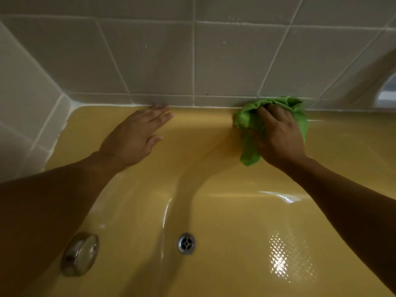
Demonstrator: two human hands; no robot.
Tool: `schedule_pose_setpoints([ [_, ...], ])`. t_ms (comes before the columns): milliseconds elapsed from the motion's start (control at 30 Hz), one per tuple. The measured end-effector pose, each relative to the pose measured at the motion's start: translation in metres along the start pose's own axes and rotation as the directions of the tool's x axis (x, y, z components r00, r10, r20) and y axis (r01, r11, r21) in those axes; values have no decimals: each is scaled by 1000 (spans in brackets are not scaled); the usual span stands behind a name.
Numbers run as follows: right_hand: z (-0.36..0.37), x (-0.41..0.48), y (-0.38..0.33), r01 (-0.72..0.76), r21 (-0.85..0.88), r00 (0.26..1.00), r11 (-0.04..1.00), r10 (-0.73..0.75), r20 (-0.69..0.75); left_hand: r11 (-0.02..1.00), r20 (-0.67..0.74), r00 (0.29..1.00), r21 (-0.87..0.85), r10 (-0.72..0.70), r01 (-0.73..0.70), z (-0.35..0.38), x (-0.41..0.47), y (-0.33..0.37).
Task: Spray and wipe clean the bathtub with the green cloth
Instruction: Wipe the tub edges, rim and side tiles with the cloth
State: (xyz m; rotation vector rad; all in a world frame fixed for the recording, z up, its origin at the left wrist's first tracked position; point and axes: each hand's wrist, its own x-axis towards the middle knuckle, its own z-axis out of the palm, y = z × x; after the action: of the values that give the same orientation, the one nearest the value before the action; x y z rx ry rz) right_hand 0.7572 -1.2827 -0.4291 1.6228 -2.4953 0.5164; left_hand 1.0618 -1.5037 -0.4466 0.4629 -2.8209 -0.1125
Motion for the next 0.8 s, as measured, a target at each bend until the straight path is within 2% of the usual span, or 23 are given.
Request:
schedule_pose_setpoints([
  [167,1,11,-40,208,5,963,978,-205,172,971,-52,970,-18,-238,238,-13,-47,-1],
  [333,3,31,-91,245,64,910,967,-252,330,919,-59,918,13,-393,394,-18,-82,0],
  [500,10,47,-132,336,153,813,929,-368,451,862,-3,863,-49,-505,504,-31,-107,1],
  [567,15,50,-145,347,182,798,920,-391,458,848,43,848,-34,-528,529,-36,-117,-3],
  [633,18,50,-154,346,192,810,918,-396,433,840,50,838,51,-543,540,-41,-126,-5],
  [700,20,49,-158,325,198,855,925,-376,356,822,42,826,142,-562,552,-42,-131,-4],
  [800,27,45,-160,306,185,903,934,-346,255,802,53,806,157,-590,577,-42,-128,-2],
])
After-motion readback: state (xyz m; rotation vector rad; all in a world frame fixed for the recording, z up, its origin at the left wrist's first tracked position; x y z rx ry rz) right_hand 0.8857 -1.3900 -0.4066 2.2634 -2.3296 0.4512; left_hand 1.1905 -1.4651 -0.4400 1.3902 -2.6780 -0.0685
